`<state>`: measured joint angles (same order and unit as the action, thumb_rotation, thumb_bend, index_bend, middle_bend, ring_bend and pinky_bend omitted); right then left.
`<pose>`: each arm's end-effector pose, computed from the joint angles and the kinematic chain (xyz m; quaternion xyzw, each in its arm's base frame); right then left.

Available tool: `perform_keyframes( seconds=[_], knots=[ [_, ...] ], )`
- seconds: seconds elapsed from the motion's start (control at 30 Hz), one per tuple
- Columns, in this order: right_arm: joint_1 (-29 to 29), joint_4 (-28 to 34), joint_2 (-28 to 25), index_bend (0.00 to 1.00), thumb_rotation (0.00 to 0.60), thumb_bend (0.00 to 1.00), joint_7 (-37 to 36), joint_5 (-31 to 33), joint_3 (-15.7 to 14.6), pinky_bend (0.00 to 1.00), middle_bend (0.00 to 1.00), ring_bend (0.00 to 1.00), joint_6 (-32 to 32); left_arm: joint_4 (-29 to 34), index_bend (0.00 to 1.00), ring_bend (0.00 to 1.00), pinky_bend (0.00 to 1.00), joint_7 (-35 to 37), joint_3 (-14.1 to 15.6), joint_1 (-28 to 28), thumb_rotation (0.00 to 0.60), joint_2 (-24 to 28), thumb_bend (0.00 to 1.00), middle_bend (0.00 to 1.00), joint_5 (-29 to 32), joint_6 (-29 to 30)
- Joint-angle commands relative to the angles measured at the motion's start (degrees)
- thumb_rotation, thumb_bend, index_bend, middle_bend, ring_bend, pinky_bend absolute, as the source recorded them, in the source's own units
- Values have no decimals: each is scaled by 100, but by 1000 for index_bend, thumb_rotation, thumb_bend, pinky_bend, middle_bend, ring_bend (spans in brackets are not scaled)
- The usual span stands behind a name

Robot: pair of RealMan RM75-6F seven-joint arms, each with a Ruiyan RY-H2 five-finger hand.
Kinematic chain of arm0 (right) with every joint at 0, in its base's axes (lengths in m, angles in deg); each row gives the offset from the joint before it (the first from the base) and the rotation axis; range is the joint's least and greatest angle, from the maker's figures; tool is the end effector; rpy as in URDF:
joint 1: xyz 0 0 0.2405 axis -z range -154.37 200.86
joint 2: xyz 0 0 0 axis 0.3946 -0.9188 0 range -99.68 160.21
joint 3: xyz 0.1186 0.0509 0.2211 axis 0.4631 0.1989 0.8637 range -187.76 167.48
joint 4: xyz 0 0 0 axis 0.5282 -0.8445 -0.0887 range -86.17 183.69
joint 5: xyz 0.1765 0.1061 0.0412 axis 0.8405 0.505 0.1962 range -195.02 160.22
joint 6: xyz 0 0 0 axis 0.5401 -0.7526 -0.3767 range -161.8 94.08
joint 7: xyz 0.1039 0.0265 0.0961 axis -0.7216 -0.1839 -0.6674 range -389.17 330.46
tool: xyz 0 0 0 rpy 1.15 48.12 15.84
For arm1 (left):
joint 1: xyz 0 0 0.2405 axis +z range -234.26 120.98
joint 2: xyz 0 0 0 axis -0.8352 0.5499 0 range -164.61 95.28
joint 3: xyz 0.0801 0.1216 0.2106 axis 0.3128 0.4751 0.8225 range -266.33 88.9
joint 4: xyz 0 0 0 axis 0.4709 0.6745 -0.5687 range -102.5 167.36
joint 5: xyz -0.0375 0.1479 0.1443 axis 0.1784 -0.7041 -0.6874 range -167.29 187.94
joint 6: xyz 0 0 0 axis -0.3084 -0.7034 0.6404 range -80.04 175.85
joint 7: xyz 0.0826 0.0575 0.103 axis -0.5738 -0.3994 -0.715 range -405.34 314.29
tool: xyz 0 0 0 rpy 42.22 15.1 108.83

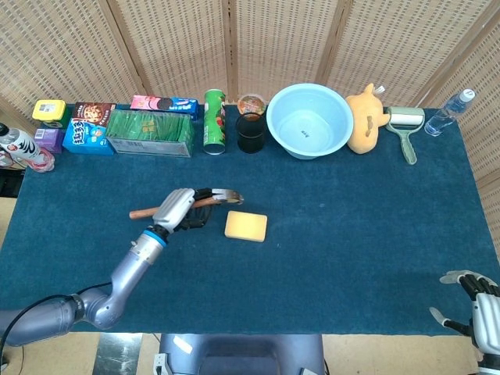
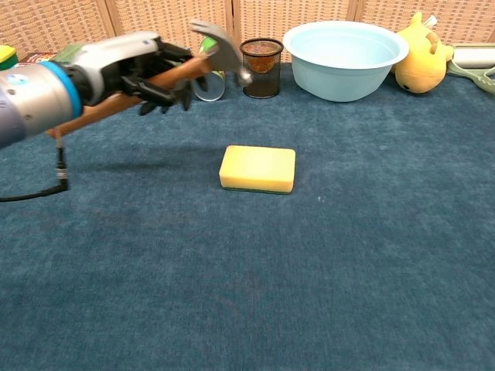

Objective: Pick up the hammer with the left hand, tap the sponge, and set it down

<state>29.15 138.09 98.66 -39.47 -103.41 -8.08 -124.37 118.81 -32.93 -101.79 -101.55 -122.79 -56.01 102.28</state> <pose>-0.3383 -0.1168 0.1504 0.4966 -0.4684 0.4156 0.6010 -0.1135 0.3533 -0.0074 -0.6251 -0.5404 -0.4974 0.2642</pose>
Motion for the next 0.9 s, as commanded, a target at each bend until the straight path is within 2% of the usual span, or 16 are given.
perform_keyframes(
  seconds=[0.03,0.27,0.37,0.43,0.47,0.53,0.6,0.7,0.8,0.9],
  knots=[
    [-41,38,8,399,600,121,54,-23,0,202,350,267,45,3,553,658,765,-26,150,137,600,270,850,601,27,-146],
    [-153,93,64,399,600,120,161,-49,-1,202,350,267,194,-226,553,658,763,-18,364,328,600,451,789,601,197,-398],
    [-188,130,66,399,600,120,218,-67,-5,202,350,267,230,-349,553,651,701,-64,434,364,600,468,721,601,237,-504],
    [-197,165,54,399,600,119,269,-85,3,202,350,267,210,-400,525,601,622,-48,455,390,600,466,654,589,227,-543],
    [-203,179,47,399,600,120,302,-88,14,202,350,267,197,-422,481,546,569,-15,477,403,600,463,606,558,193,-576],
    [-210,239,20,399,600,120,385,-122,15,202,350,267,165,-436,370,432,484,63,567,410,600,489,502,467,-12,-675],
    [-211,277,1,399,600,119,419,-136,6,202,350,267,158,-442,226,265,367,81,625,409,600,539,358,344,-191,-709],
    [-220,318,-26,399,600,119,451,-164,5,202,350,267,136,-442,92,103,241,-94,694,444,600,612,226,213,-407,-582],
    [-239,342,-50,399,600,119,481,-194,7,202,350,267,132,-370,66,51,191,-362,741,529,600,674,179,167,-492,-362],
    [-306,361,-105,399,600,120,556,-234,48,201,350,267,149,-44,65,51,189,-561,811,764,600,855,177,160,-524,4]
  ],
)
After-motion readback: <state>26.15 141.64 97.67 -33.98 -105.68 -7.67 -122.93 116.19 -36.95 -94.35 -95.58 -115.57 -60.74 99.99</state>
